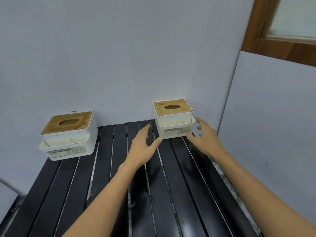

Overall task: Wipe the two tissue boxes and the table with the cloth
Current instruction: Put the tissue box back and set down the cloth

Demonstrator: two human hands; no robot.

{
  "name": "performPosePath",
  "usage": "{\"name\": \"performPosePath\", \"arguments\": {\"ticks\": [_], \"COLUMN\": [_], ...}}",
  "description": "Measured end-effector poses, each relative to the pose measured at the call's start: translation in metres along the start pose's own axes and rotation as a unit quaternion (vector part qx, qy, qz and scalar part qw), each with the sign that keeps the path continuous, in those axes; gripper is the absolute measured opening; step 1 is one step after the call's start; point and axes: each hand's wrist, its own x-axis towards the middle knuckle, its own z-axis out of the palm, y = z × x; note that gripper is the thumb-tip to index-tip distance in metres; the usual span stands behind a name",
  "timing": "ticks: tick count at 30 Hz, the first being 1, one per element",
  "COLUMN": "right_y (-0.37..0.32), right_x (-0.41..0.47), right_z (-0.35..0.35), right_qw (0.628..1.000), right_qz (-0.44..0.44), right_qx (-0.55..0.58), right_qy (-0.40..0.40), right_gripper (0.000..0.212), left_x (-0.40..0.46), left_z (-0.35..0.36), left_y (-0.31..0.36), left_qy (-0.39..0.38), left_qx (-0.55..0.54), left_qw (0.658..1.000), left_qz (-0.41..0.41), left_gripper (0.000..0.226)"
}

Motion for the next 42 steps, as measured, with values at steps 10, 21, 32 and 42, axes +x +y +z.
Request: {"name": "performPosePath", "arguments": {"ticks": [10, 21, 32, 42], "right_y": [-0.078, -0.128, -0.164, -0.175], "right_x": [-0.147, -0.251, -0.278, -0.252], "right_z": [-0.003, -0.016, 0.002, 0.048], "right_qw": [0.988, 0.964, 0.941, 0.914], "right_qz": [-0.065, -0.138, -0.179, -0.194], "right_qx": [-0.118, -0.191, -0.242, -0.299], "right_qy": [-0.079, -0.125, -0.155, -0.196], "right_gripper": [0.079, 0.081, 0.082, 0.083], "left_x": [-0.142, -0.275, -0.319, -0.301], "left_z": [-0.063, -0.112, -0.159, -0.180], "left_y": [0.035, 0.035, 0.018, -0.009], "left_qy": [0.018, 0.013, 0.019, 0.008], "left_qx": [0.075, 0.126, 0.212, 0.279], "left_qw": [0.997, 0.991, 0.973, 0.953], "left_qz": [0.020, -0.042, -0.086, -0.116], "left_gripper": [0.064, 0.068, 0.074, 0.071]}}
